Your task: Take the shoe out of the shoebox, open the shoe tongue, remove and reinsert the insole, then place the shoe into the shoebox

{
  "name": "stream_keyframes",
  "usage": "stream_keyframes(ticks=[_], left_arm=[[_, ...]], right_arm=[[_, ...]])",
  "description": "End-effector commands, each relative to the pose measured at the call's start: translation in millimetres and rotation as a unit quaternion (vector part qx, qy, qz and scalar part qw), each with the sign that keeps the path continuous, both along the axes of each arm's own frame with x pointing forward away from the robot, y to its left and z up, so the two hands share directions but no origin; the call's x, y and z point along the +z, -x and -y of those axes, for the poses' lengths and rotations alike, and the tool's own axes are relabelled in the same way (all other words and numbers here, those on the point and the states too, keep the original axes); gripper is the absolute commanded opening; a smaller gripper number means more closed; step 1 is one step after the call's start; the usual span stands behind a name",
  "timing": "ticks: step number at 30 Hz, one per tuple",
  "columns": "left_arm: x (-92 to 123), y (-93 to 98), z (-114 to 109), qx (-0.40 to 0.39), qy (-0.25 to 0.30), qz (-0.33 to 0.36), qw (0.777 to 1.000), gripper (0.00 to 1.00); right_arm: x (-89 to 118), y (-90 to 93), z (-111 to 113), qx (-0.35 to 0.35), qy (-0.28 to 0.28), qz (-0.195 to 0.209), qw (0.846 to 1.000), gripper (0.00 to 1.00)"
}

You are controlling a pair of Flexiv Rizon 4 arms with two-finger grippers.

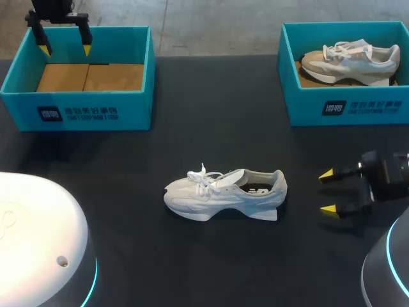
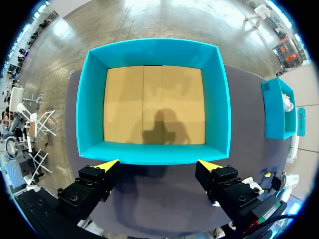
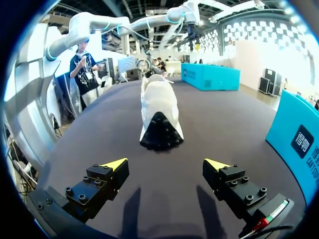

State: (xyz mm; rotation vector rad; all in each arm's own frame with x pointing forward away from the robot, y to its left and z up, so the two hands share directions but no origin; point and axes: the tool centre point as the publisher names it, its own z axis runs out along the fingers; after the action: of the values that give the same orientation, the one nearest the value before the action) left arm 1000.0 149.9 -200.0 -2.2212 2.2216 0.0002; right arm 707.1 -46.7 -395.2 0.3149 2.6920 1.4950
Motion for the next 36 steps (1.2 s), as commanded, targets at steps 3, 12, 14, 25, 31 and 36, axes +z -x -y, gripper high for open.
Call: stream_keyframes(ticks=[3, 12, 14, 25, 31, 36], left_arm=[[0.0, 0.0, 0.0, 0.0, 0.0, 0.0, 1.0, 1.0], [0.0, 0.0, 0.0, 0.0, 0.0, 0.0, 1.0, 1.0], [0.0, 0.0, 0.0, 0.0, 0.0, 0.0, 1.0, 1.0], [0.0, 0.0, 0.0, 0.0, 0.0, 0.0, 1.0, 1.0], [0.0, 0.0, 0.0, 0.0, 0.0, 0.0, 1.0, 1.0], [0.0, 0.0, 0.0, 0.0, 0.0, 0.0, 1.0, 1.0]], right_arm=[[-3.7, 0.7, -16.2, -0.002, -0.004, 0.0, 1.0, 1.0], [-7.3, 0.6, -34.6, -0.006, -0.02, -0.007, 1.0, 1.0], [-7.5, -0.6, -37.7, -0.008, -0.022, -0.008, 1.0, 1.0], [-8.7, -5.1, -54.8, -0.007, -0.036, -0.009, 0.999, 1.0], [-9.3, -6.2, -64.8, -0.006, -0.041, -0.009, 0.999, 1.0], [-9.7, -6.3, -72.2, -0.006, -0.048, -0.007, 0.999, 1.0]])
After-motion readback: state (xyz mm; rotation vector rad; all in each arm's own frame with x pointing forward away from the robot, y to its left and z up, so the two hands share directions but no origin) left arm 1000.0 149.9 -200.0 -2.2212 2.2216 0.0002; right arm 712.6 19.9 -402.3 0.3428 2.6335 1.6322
